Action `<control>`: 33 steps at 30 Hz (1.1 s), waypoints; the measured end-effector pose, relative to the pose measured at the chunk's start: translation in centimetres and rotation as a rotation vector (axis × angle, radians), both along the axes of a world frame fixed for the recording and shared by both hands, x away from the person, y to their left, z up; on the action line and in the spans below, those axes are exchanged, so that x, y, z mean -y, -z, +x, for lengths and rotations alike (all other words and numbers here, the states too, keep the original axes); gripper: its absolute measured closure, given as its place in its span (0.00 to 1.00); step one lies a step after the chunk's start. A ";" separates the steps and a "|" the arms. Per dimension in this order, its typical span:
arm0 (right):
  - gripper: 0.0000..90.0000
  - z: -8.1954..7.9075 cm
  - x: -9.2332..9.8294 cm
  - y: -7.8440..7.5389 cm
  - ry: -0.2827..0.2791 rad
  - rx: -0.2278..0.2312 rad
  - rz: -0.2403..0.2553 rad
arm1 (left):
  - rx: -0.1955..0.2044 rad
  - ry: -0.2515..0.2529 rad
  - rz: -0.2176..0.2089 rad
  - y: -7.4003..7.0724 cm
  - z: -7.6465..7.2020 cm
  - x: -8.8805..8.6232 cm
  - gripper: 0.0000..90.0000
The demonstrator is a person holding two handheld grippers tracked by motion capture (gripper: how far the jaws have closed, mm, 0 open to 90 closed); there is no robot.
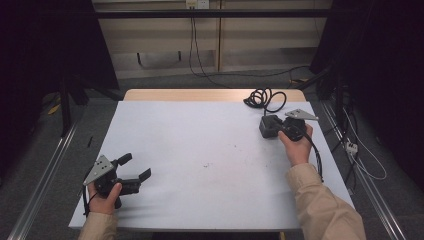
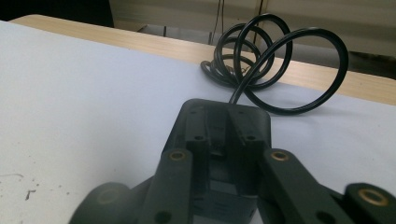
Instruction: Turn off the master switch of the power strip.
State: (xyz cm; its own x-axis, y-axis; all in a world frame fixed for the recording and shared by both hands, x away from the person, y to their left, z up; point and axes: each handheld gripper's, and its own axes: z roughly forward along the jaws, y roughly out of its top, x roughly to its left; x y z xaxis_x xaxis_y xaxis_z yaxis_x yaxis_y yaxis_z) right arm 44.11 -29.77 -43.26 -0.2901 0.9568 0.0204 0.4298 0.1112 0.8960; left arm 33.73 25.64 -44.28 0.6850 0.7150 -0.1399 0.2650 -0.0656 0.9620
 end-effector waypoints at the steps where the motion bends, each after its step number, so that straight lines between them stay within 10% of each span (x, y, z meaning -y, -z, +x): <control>1: 0.83 0.0 0.0 0.0 -0.003 -0.002 0.010 | -0.001 -0.002 -0.002 0.0 0.0 0.0 0.04; 18: 0.36 -0.7 -0.6 -0.5 -0.017 -0.034 0.042 | -0.001 -0.005 0.000 0.0 0.0 0.0 0.04; 33: 0.21 -2.6 -1.8 -2.1 -0.095 -0.034 0.070 | 0.000 -0.002 -0.001 0.0 0.0 0.3 0.04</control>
State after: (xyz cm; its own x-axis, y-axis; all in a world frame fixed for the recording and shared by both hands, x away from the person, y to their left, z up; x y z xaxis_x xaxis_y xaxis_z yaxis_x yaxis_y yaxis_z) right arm 41.55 -27.95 -41.19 -0.3776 0.9208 0.0975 0.4504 0.0906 0.8882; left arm 33.76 25.35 -44.23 0.6833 0.7164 -0.1406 0.2654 -0.0643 0.9620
